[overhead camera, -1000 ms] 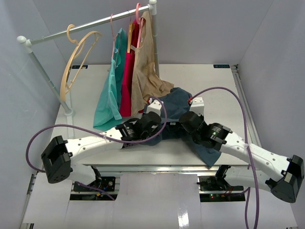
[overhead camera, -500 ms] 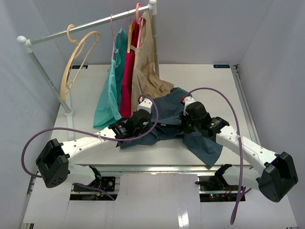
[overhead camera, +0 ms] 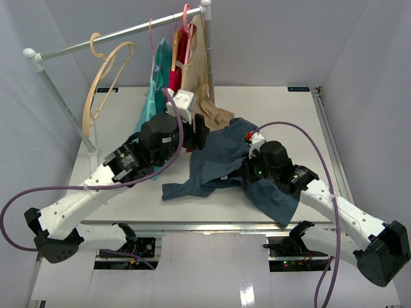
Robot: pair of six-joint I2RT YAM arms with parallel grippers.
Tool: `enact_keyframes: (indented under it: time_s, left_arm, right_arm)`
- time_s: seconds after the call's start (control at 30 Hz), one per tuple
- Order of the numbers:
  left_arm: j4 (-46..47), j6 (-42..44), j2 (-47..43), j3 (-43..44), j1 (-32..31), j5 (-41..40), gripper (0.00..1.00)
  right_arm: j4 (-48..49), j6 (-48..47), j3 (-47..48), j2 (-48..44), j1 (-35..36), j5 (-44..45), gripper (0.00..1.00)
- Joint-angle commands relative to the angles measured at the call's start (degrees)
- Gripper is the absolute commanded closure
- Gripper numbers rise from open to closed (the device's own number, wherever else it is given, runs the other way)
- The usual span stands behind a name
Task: Place the t-shirt on the hanger
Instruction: Pick up the hanger from the clothesline.
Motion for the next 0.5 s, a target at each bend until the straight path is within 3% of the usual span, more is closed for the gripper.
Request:
enact_keyframes:
  time_s: [0.0,0.13,0.2,0.27,0.33,0.37,0.4,0.43,0.47]
  left_arm:
    - [-15.22,7.24,0.18,15.24,0.22,-16.09,0.28]
    - [-23.44,11.31,3.07,28.75,0.54,-30.54,0.26]
    - [-23.24,14.21,2.93,30.81,0.59,-38.30,0.26]
    - [-13.29,23.60,-0.34,24.22,0.74,-45.61,0.26]
    - [17.36,47.14,-6.75,14.77,1.37,-51.25,0.26]
    - [36.95,56.34,-8.65,8.21,1.45,-52.45,0.26]
    - [45.13,63.28,-9.81,5.76,1.49,-52.94,0.26]
    - [47.79,68.66,-10.71,5.28,1.54,-53.22,0.26]
    - [40.91,65.51,-10.60,7.78,1.62,-52.70,0.26]
  right_arm:
    - [3.85,-1.00,-0.73,-1.24,-0.22,-4.36,0.92]
    - [4.33,-1.16,-1.09,-2.24,-0.22,-4.88,0.92]
    - [4.44,-1.19,-1.21,-2.40,-0.14,-5.42,0.92]
    - [4.73,-1.26,-1.36,-2.69,-0.22,-6.00,0.92]
    - [4.99,-1.35,-1.52,-3.02,-0.22,-6.74,0.92]
    - [5.21,-1.36,-1.80,-3.45,-0.22,-7.09,0.92]
    - [5.51,-1.32,-2.09,-3.90,-0.22,-7.41,0.92]
    - [5.83,-1.26,-2.34,-4.32,-0.21,-7.72,0.92]
    - [6.07,-1.22,-2.46,-4.60,-0.13,-7.93,0.92]
